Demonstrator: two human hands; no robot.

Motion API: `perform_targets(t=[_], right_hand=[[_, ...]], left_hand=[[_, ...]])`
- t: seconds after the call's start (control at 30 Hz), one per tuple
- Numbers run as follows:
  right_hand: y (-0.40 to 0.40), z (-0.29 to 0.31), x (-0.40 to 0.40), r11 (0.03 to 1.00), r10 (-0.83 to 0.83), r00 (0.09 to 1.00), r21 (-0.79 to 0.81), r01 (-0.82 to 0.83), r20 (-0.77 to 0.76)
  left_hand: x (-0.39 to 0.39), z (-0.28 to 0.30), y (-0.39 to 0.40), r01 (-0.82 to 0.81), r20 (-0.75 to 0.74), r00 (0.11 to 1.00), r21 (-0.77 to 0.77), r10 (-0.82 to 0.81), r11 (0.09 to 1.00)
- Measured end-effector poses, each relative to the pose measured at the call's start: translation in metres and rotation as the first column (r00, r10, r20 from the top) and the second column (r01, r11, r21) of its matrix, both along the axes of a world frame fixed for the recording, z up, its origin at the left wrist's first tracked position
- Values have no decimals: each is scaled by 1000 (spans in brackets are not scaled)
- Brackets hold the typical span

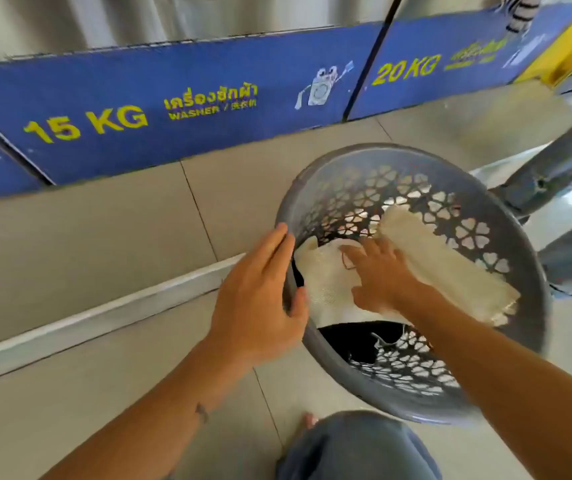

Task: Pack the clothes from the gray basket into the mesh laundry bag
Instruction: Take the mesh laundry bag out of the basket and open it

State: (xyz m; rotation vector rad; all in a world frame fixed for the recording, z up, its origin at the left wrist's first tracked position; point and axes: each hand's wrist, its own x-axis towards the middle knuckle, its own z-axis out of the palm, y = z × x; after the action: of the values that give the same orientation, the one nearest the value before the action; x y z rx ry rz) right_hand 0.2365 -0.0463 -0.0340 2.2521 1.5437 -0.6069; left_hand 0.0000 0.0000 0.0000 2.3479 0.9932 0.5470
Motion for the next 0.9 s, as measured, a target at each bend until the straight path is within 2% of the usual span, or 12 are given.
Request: perform_targets(t=[0.07, 0.17, 0.27, 0.37, 0.4, 0.5, 0.6, 0.73, 0.9], right_hand=[[-1, -15, 3, 1000, -13, 999, -27, 14, 32], [0, -36, 4, 998, -66, 995, -12, 65, -73], [-5, -39, 2, 997, -70, 988, 35, 75, -139], [-13, -22, 1, 998, -51, 973, 30, 59, -225], [-20, -12, 0, 997, -41, 977, 54, 53, -211], [-47, 12, 6, 977, -79, 997, 200, 74, 18], [-83, 20, 16, 978, -191, 962, 123, 168, 198], [-115, 14, 26, 957, -291, 911, 69, 283, 294], [-110, 19, 27, 952, -303, 871, 88, 292, 387]], left_hand=[[-1, -12, -1, -27, 117, 993, 2, 27, 1000], [2, -26, 2, -47, 191, 981, 22, 42, 999], [2, -23, 1, -43, 120, 992, 100, 31, 994], [0, -18, -2, -58, 45, 998, 112, 54, 992], [0, -17, -8, -71, 24, 997, 111, 69, 991], [0, -16, -30, -122, -17, 992, 118, 124, 986], [-7, -12, -42, -148, -54, 986, 163, 159, 975], [-12, -6, -51, -172, -86, 979, 149, 186, 974], [-13, -8, -51, -193, -67, 977, 104, 201, 976]])
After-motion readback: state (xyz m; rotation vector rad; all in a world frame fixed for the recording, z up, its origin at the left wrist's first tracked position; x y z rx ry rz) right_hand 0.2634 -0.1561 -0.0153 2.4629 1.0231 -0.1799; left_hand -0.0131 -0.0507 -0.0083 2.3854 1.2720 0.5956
